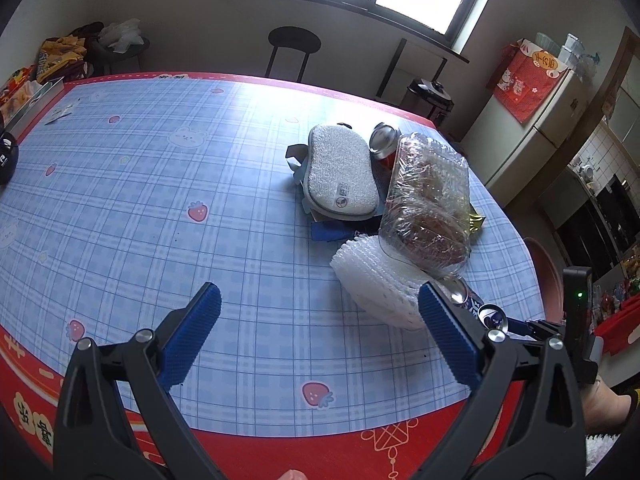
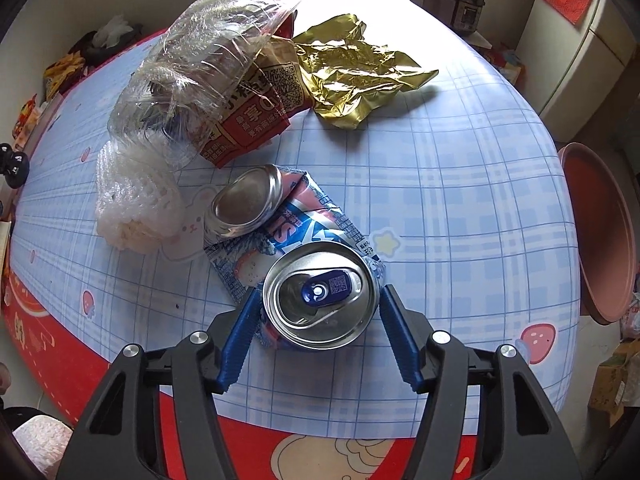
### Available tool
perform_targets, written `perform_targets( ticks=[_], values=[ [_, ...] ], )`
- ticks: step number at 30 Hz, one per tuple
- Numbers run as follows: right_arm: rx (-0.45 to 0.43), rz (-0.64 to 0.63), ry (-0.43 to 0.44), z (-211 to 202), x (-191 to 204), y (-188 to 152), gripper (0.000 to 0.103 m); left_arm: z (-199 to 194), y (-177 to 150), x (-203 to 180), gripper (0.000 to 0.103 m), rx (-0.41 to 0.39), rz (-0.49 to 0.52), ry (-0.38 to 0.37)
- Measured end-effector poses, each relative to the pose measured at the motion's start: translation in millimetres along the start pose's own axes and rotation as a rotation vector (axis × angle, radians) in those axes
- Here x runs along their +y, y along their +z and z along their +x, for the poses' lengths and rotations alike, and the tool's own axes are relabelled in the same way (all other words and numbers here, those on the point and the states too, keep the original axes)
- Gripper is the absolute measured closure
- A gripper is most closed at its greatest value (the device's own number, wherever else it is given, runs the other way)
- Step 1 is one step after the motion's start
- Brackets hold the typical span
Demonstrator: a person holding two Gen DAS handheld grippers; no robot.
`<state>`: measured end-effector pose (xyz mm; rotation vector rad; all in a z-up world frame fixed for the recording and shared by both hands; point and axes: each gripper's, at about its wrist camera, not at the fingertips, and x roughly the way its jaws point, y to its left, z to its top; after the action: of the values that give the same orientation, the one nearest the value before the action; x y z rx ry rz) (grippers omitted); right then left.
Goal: Collect trash
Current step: 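Return the right tool to the table and grasp the crushed drink cans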
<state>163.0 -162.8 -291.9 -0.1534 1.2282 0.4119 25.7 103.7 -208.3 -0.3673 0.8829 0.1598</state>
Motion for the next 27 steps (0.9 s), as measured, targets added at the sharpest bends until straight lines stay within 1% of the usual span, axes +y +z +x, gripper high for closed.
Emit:
perform_targets(
  ticks=[13,19,20,21,23,27],
  values=[
    [-0.129,0.028,0.024,-42.4,-22.7,-13.2,0.047,8.7,-2.8,-28.8,0.006,0.033,0.027,-0.03],
    [-0.182,0.051,0.024,-60.3,-38.5,-18.7,0.051,10.6,-5.0,-47.3,0.006,0.038,0.052,-0.052],
    [-0.188,0.055,0.027,-62.0,-41.1,-18.8,0.065,11.0,-6.0,-50.2,0.006,0.04,0.055,-0.056],
    [-0.188,0.06,0.028,-63.8,-44.0,-19.4,0.073,11.2,-6.9,-52.6,0.006,0.041,0.058,-0.06],
    [-0.185,0.065,0.021,-65.1,-48.9,-20.9,0.074,11.8,-7.4,-57.6,0.006,0.043,0.062,-0.066],
    [-0.193,0.081,0.031,-68.5,-56.9,-26.9,0.074,13.3,-8.3,-66.0,0.006,0.049,0.068,-0.076]
  ],
)
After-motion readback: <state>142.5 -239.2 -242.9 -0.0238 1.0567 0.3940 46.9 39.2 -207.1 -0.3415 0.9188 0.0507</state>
